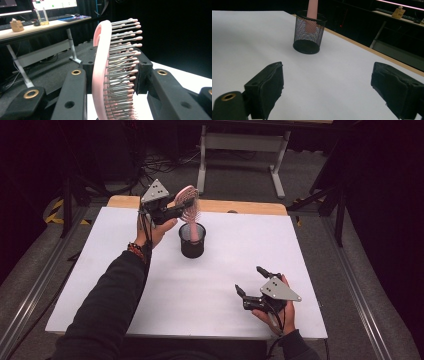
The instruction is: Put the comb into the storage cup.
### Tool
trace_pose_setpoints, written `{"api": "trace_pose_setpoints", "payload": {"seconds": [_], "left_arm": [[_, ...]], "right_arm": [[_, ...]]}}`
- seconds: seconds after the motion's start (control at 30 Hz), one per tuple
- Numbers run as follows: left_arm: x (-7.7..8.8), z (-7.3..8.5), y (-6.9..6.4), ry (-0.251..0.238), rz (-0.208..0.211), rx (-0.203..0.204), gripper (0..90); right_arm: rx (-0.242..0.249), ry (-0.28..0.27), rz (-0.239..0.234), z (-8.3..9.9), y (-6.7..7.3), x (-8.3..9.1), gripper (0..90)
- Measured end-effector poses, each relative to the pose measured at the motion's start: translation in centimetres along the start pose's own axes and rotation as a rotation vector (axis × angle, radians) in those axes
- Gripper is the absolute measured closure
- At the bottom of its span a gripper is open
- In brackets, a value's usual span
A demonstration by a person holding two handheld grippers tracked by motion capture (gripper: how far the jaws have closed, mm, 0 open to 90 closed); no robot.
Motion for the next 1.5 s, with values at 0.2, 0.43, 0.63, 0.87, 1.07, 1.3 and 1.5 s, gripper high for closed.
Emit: {"api": "trace_pose_setpoints", "payload": {"seconds": [0.2, 0.43, 0.63, 0.87, 1.07, 1.3, 1.5], "left_arm": [[-0.3, 0.8, 0.1, -0.001, 0.008, 0.027, 63.5], [-0.5, 1.5, 0.0, -0.001, 0.003, 0.04, 63.5], [-0.6, 2.0, 0.0, -0.003, 0.008, 0.059, 63.4], [-1.0, 2.9, -0.1, -0.005, 0.012, 0.087, 63.4], [-1.3, 3.6, -0.2, 0.004, 0.005, 0.094, 63.3], [-1.4, 4.4, 0.0, 0.007, 0.009, 0.125, 63.0], [-1.3, 4.7, 0.1, -0.001, 0.014, 0.139, 62.9]], "right_arm": [[0.004, 0.004, 0.0, 0.0, 0.0, -0.1, 11.7], [0.009, 0.007, 0.001, 0.1, 0.0, -0.1, 11.7], [0.01, 0.007, 0.001, 0.1, 0.0, -0.1, 11.6], [0.008, 0.008, 0.002, 0.1, 0.0, -0.1, 11.7], [0.007, 0.007, 0.003, 0.1, 0.0, -0.1, 11.6], [0.01, 0.01, 0.001, 0.1, 0.0, -0.2, 11.7], [0.012, 0.011, -0.002, 0.1, 0.1, -0.2, 11.7]]}}
Point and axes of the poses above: each handheld gripper's, and its own axes: x roughly backward along the jaws, z roughly out of its underside, y roughly to its left, the point moved 2 cm from there along -x, roughly forward along the jaws, and after that the axes turned 9 degrees about y, right-handed, at the moved point
